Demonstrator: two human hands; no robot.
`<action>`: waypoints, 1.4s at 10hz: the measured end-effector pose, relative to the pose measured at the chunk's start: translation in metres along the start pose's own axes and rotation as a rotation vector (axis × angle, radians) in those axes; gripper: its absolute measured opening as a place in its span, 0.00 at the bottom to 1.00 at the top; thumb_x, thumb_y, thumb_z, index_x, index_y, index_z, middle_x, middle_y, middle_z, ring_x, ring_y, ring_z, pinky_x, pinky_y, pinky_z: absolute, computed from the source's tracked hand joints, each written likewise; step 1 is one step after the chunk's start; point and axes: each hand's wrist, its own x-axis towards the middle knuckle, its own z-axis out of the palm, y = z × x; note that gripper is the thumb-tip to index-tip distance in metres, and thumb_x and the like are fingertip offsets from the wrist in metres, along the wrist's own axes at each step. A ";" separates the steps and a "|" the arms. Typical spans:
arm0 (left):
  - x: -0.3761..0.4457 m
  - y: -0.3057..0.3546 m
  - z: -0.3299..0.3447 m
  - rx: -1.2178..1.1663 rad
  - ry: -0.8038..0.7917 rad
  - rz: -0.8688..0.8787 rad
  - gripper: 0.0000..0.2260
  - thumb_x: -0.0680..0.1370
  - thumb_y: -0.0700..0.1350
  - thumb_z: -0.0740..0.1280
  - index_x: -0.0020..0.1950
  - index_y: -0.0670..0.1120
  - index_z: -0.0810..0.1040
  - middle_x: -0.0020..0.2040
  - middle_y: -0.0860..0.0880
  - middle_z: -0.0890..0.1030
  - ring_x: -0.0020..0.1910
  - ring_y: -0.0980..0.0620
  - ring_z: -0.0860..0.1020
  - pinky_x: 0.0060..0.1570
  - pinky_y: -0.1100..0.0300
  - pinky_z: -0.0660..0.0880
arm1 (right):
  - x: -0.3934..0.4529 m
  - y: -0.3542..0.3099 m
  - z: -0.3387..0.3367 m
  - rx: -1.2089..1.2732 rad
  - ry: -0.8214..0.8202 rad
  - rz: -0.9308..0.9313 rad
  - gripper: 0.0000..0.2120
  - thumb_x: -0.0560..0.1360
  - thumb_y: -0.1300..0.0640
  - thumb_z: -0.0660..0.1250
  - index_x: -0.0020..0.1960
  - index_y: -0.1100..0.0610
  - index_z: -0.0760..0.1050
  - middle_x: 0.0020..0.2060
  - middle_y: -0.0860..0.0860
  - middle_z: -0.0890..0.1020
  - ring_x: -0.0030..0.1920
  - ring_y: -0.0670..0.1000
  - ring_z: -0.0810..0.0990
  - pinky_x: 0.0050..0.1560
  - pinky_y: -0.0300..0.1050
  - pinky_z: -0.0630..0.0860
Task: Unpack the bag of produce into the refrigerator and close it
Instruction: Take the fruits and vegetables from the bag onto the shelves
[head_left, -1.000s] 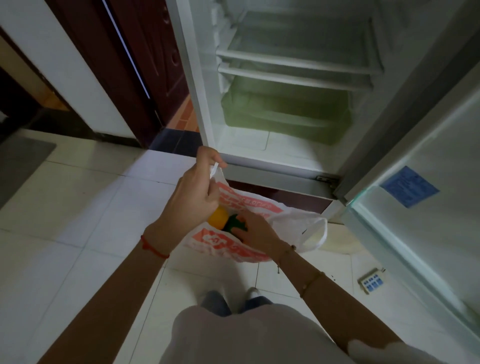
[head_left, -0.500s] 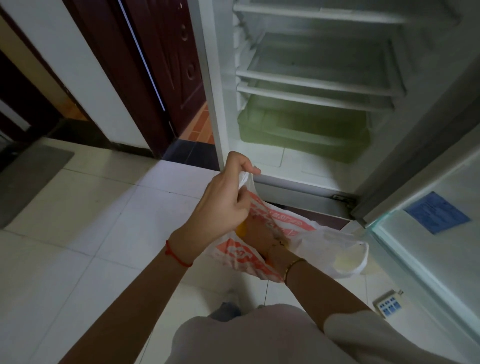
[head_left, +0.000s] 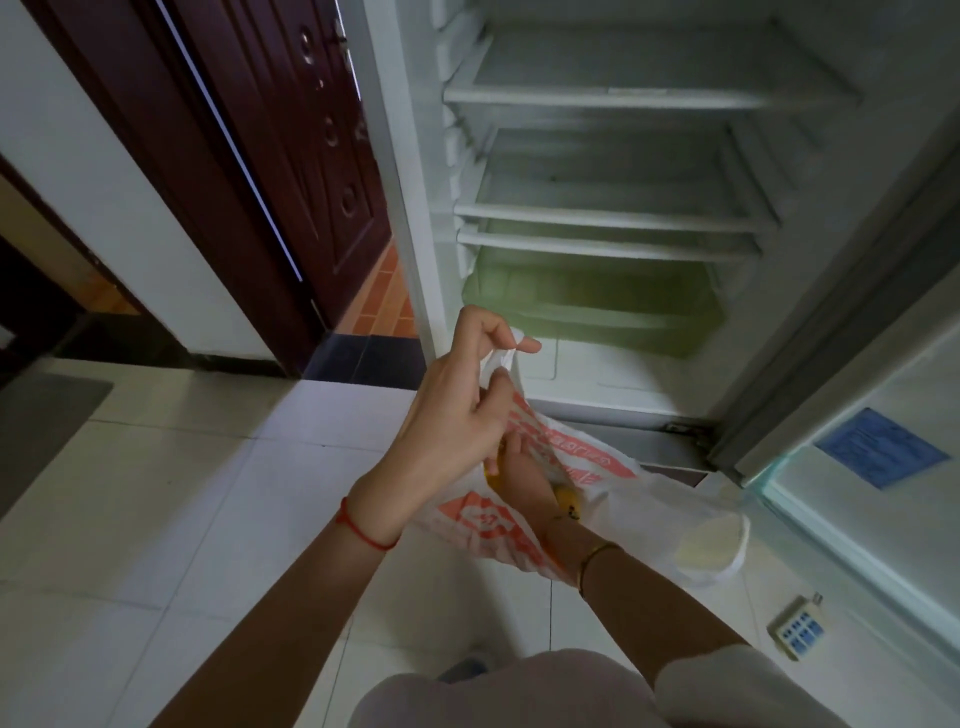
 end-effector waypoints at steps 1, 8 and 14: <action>0.014 -0.004 -0.005 0.011 0.000 0.007 0.10 0.81 0.32 0.55 0.55 0.47 0.62 0.61 0.56 0.79 0.18 0.42 0.71 0.18 0.53 0.71 | 0.012 0.001 -0.003 -0.025 0.014 -0.029 0.25 0.77 0.51 0.64 0.70 0.59 0.66 0.69 0.58 0.68 0.69 0.59 0.66 0.68 0.50 0.64; 0.110 -0.021 -0.012 -0.056 0.073 -0.011 0.15 0.80 0.30 0.55 0.53 0.51 0.63 0.55 0.59 0.81 0.16 0.49 0.67 0.16 0.58 0.66 | 0.037 -0.103 -0.240 0.389 0.704 -0.540 0.38 0.66 0.47 0.77 0.70 0.52 0.64 0.64 0.49 0.71 0.60 0.45 0.75 0.54 0.34 0.76; 0.156 -0.013 -0.024 -0.027 0.101 -0.085 0.12 0.81 0.31 0.54 0.54 0.49 0.64 0.56 0.56 0.82 0.18 0.51 0.68 0.17 0.60 0.67 | 0.242 -0.246 -0.330 0.100 0.500 -0.462 0.36 0.66 0.51 0.79 0.65 0.64 0.66 0.61 0.58 0.75 0.59 0.55 0.76 0.46 0.42 0.69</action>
